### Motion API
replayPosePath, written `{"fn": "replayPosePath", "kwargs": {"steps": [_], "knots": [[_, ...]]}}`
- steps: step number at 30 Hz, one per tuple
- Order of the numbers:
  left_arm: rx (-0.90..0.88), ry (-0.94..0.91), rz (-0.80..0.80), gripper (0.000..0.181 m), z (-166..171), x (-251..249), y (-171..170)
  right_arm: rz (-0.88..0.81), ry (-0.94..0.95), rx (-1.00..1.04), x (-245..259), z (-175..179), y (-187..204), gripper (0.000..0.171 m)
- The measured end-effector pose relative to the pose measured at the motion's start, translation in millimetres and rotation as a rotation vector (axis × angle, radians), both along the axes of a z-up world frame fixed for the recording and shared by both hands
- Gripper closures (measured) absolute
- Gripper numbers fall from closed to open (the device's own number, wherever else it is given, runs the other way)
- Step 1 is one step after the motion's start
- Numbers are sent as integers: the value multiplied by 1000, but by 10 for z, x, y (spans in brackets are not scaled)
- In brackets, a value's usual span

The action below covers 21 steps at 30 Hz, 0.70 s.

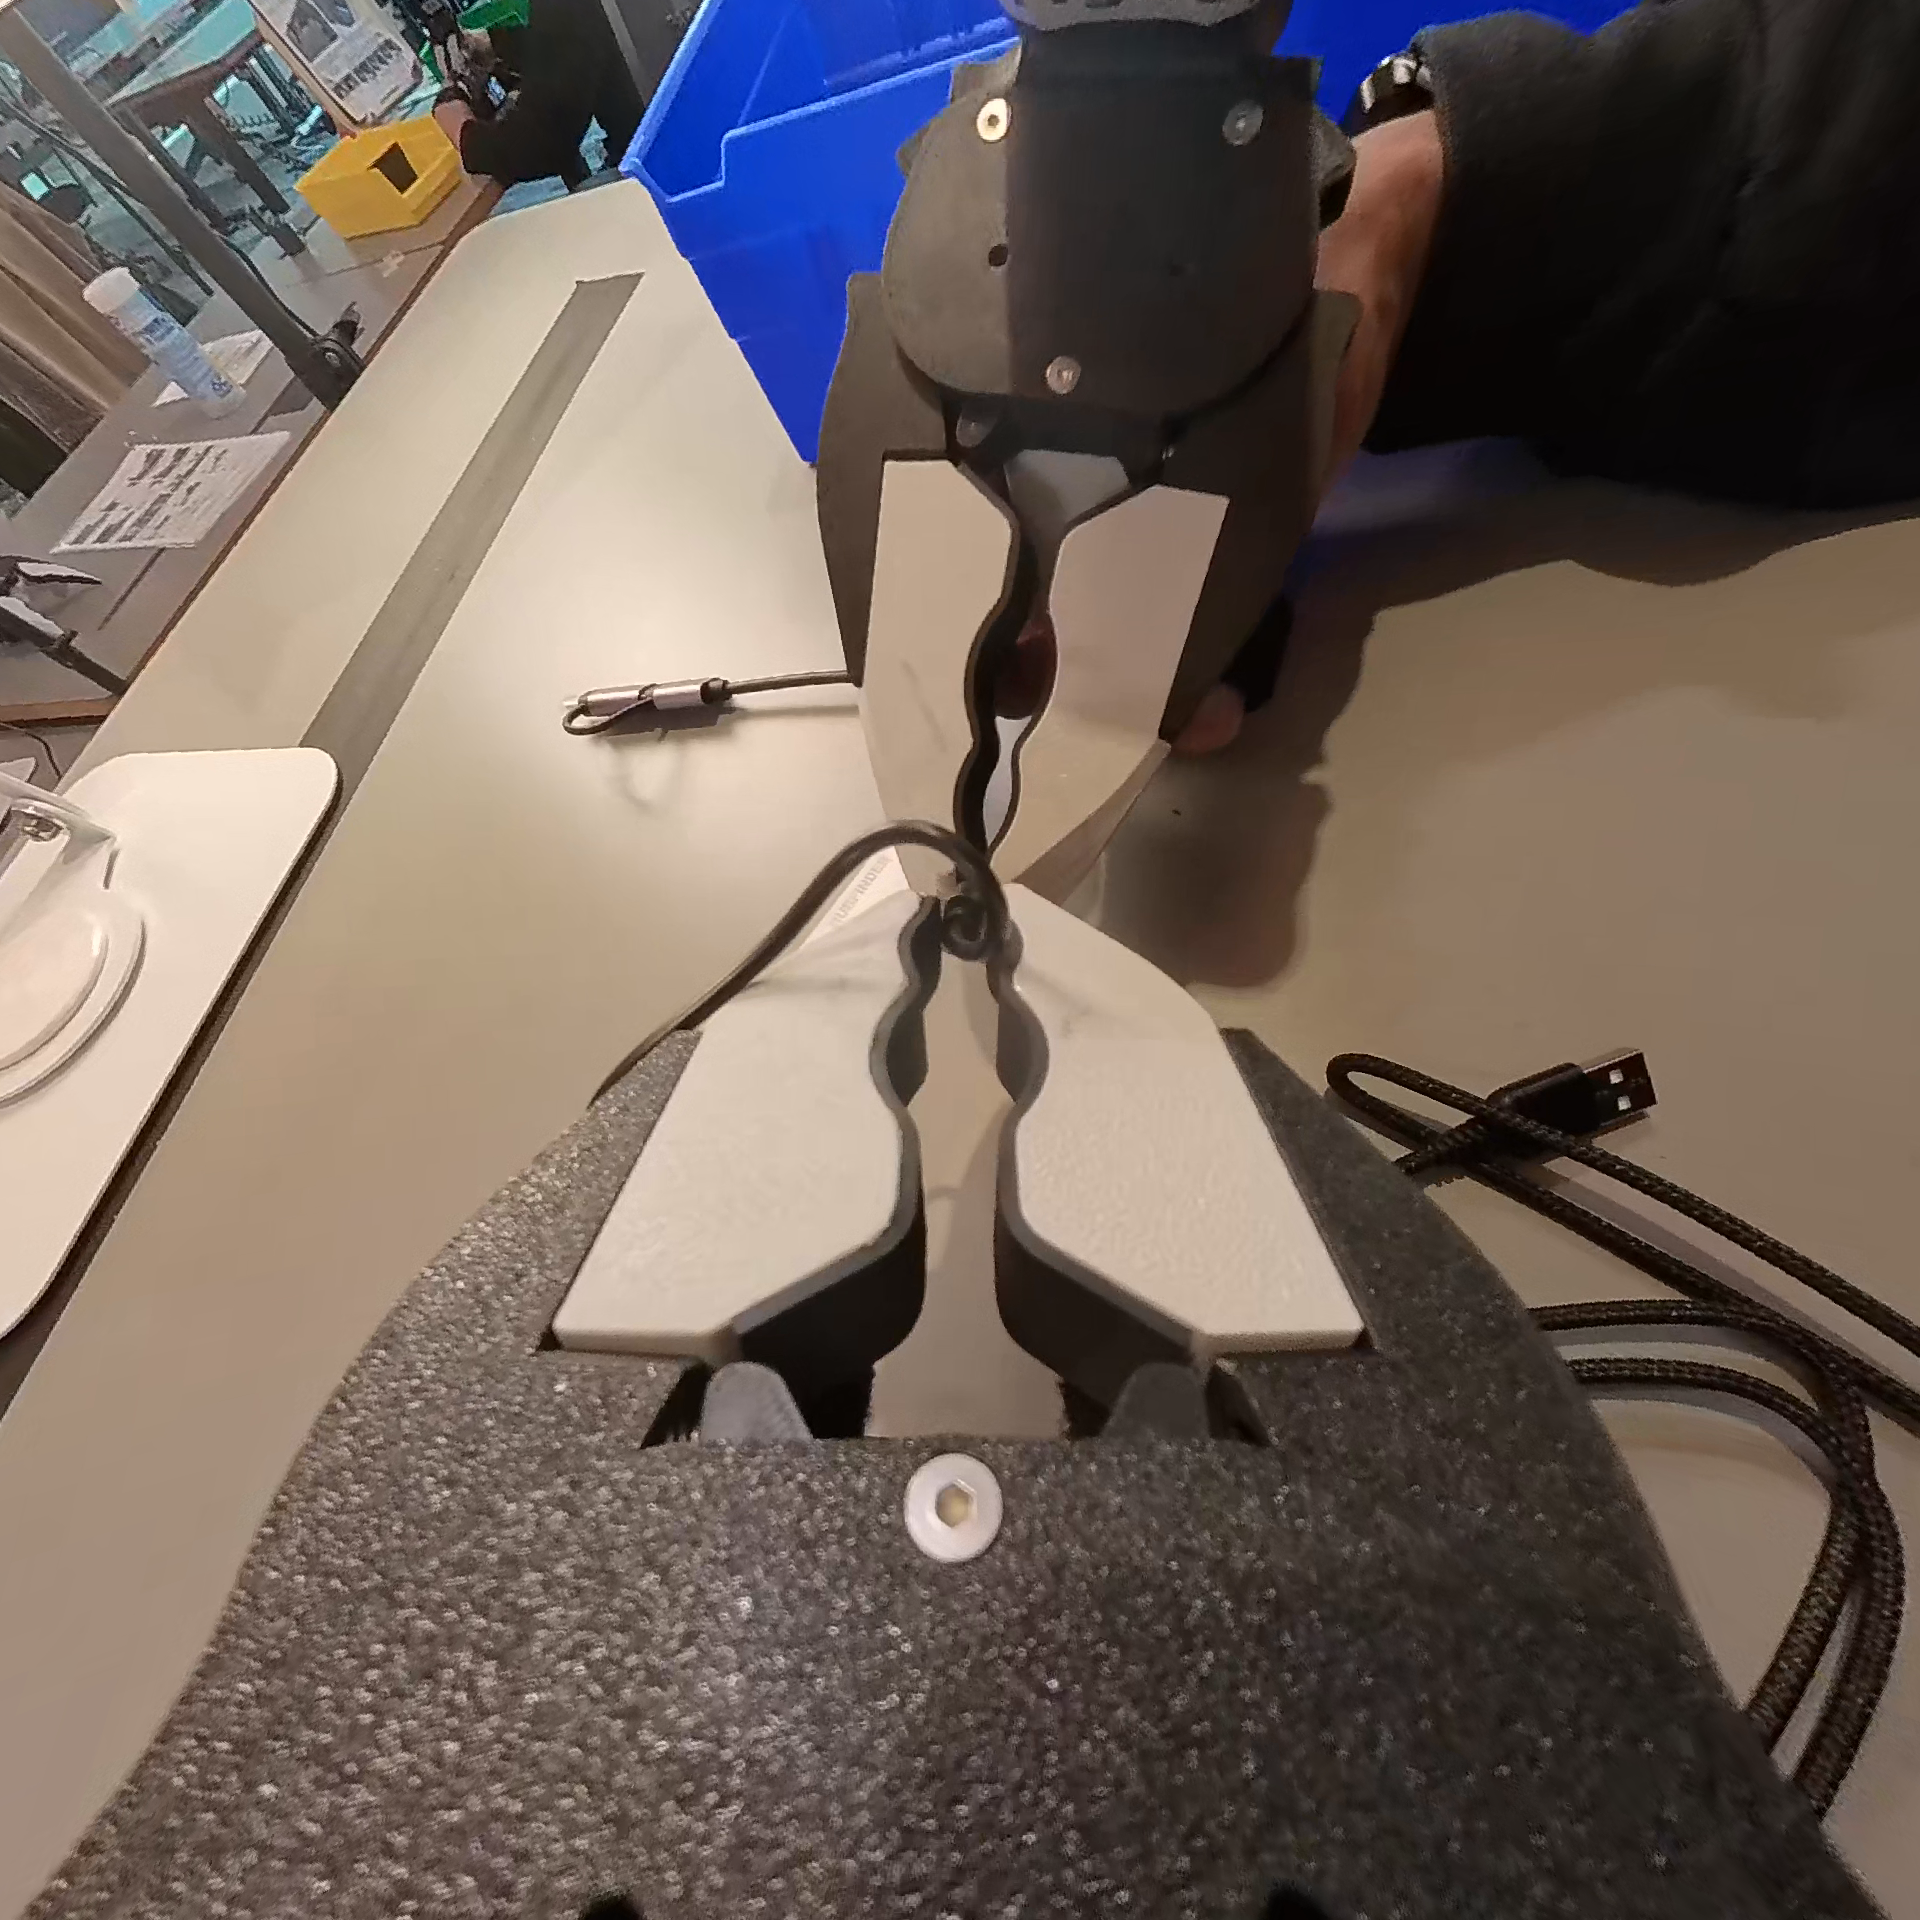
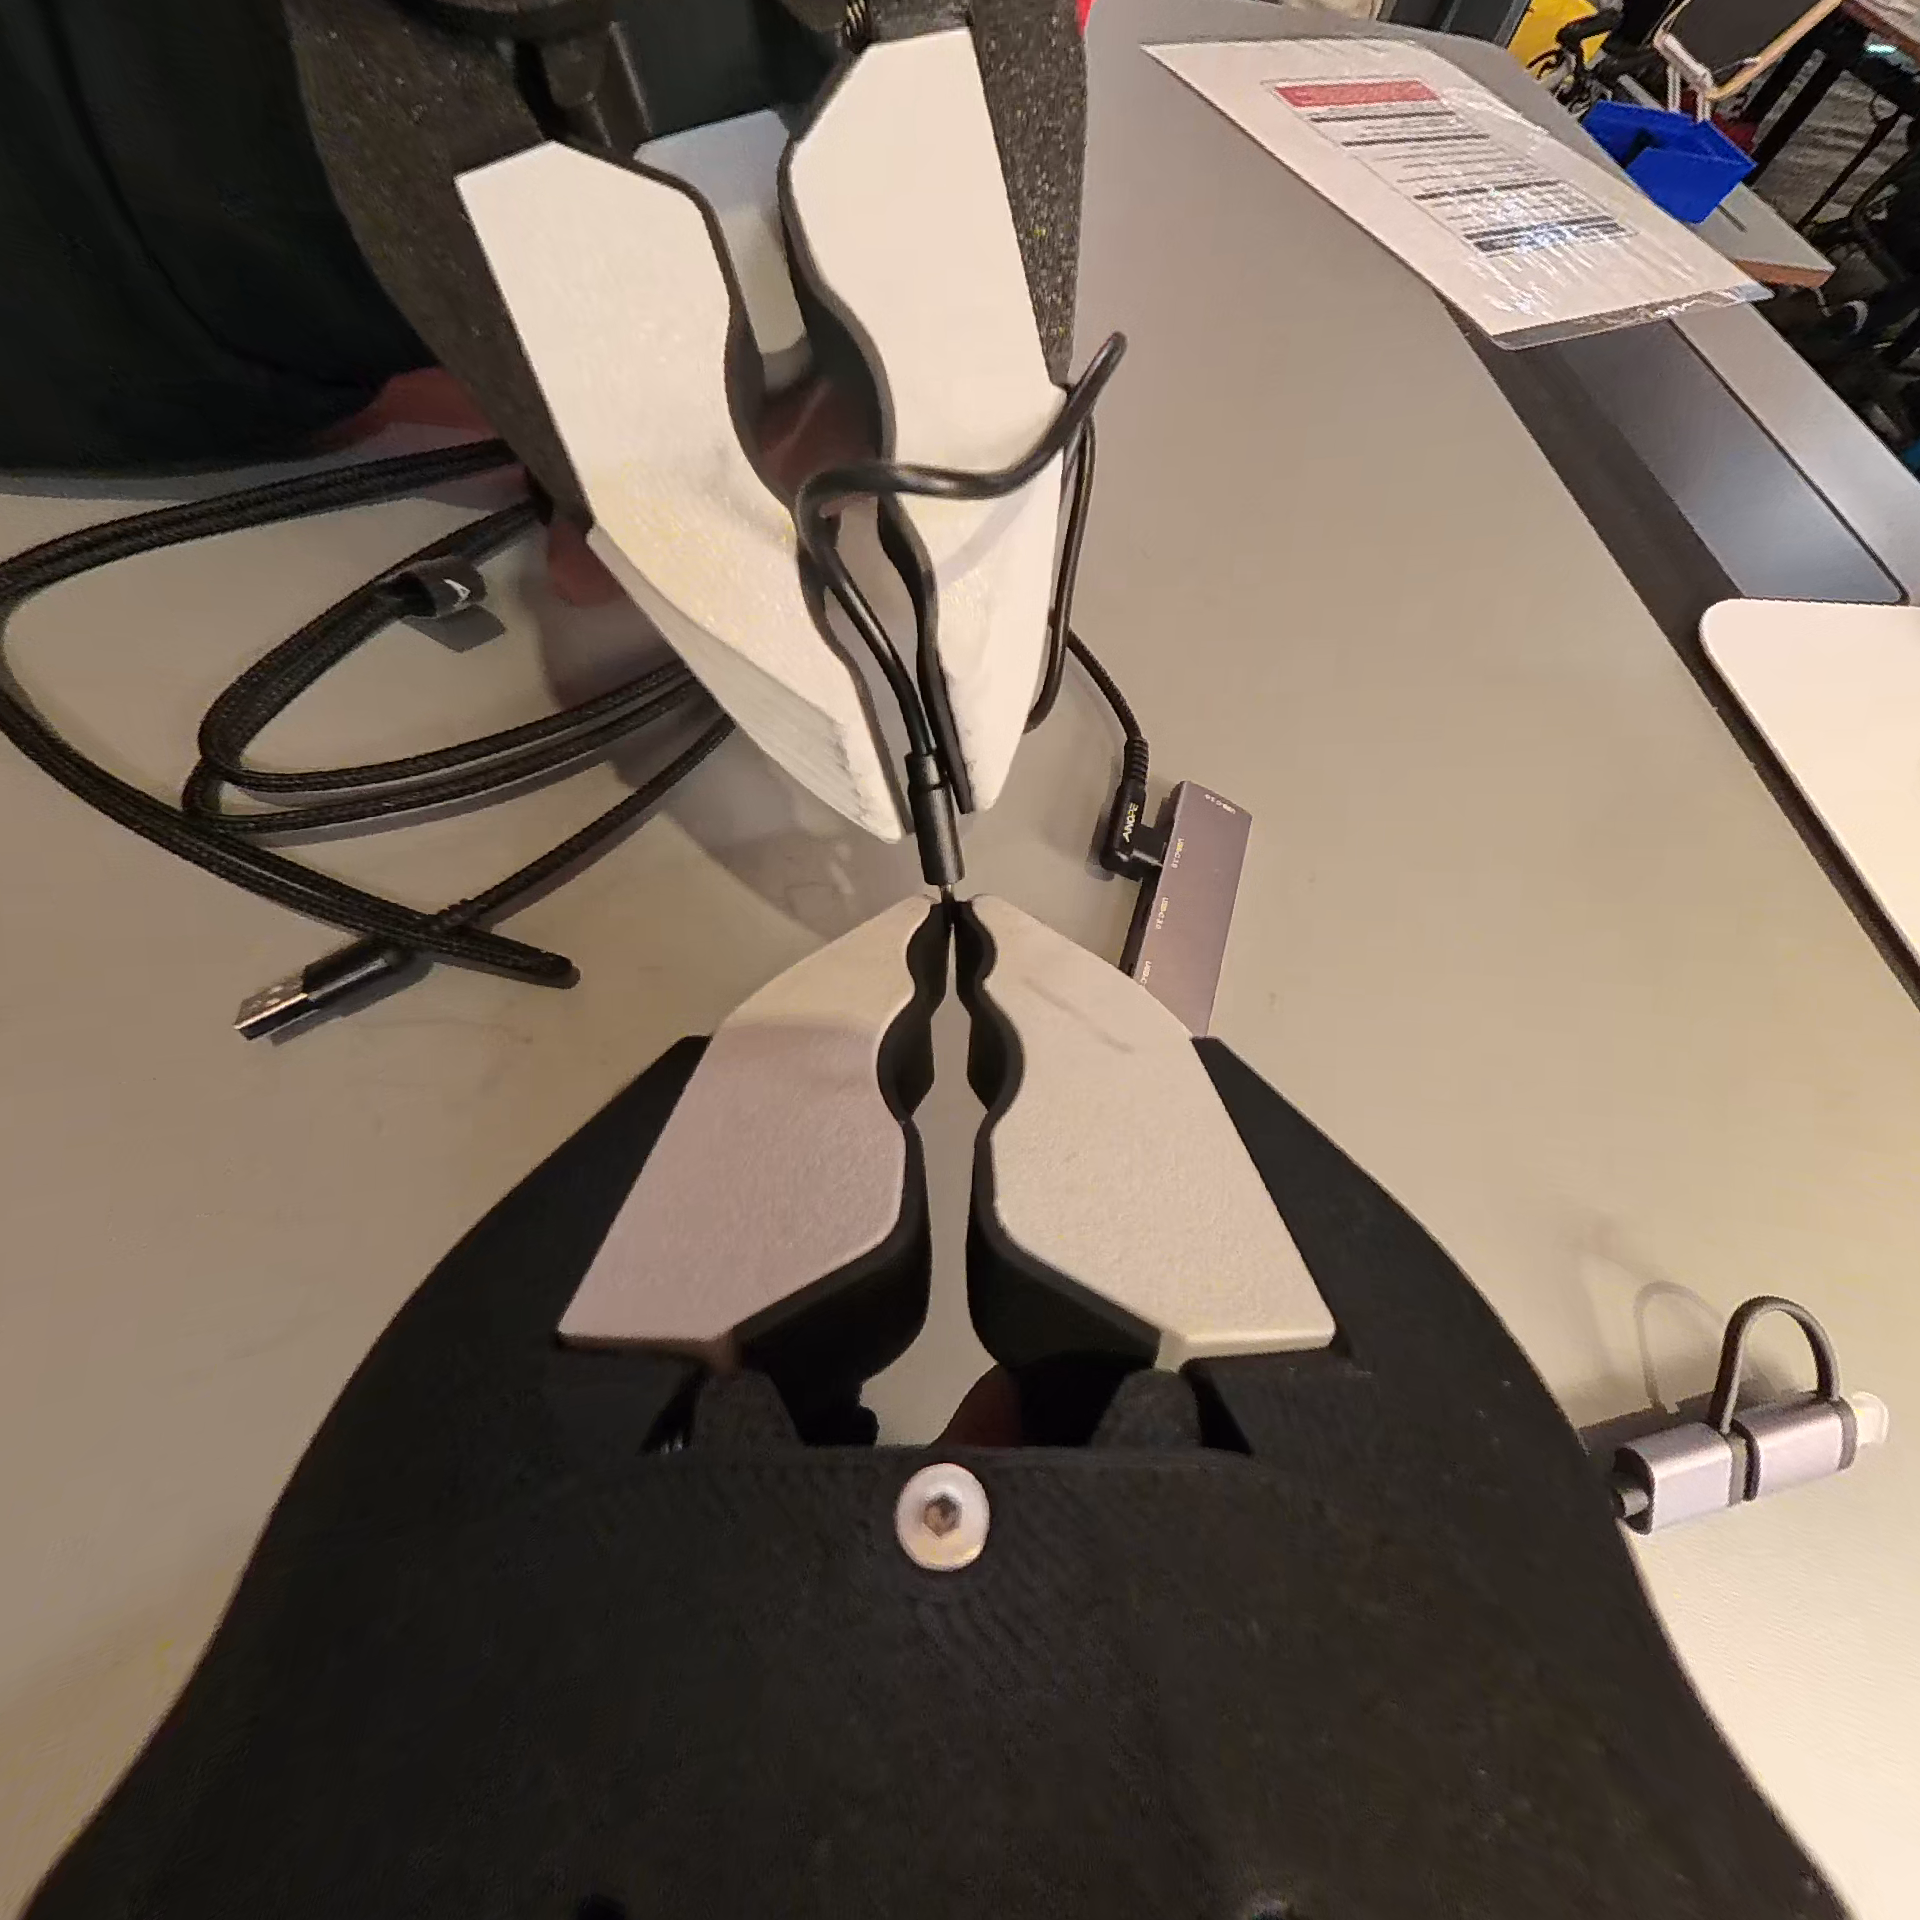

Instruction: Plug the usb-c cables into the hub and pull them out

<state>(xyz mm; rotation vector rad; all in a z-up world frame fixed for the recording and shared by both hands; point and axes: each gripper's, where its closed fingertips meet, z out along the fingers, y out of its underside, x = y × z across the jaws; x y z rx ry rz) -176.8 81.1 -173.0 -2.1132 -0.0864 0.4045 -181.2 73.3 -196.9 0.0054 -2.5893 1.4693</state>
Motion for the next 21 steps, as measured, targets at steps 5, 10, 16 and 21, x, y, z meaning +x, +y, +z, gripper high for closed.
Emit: {"fn": "replayPosePath", "kwargs": {"steps": [5,10,16,21], "knots": [[-17,9,-14,174,-14,27,-4,12,-2,9,23,-13,-2,170],[-26,6,-12,174,-28,31,0,14,31,13,14,-15,-3,170],[-55,14,-13,174,-77,37,4,17,69,32,14,-40,-13,170],[-53,-7,-12,174,-73,37,-1,10,85,26,2,-31,-19,170]]}}
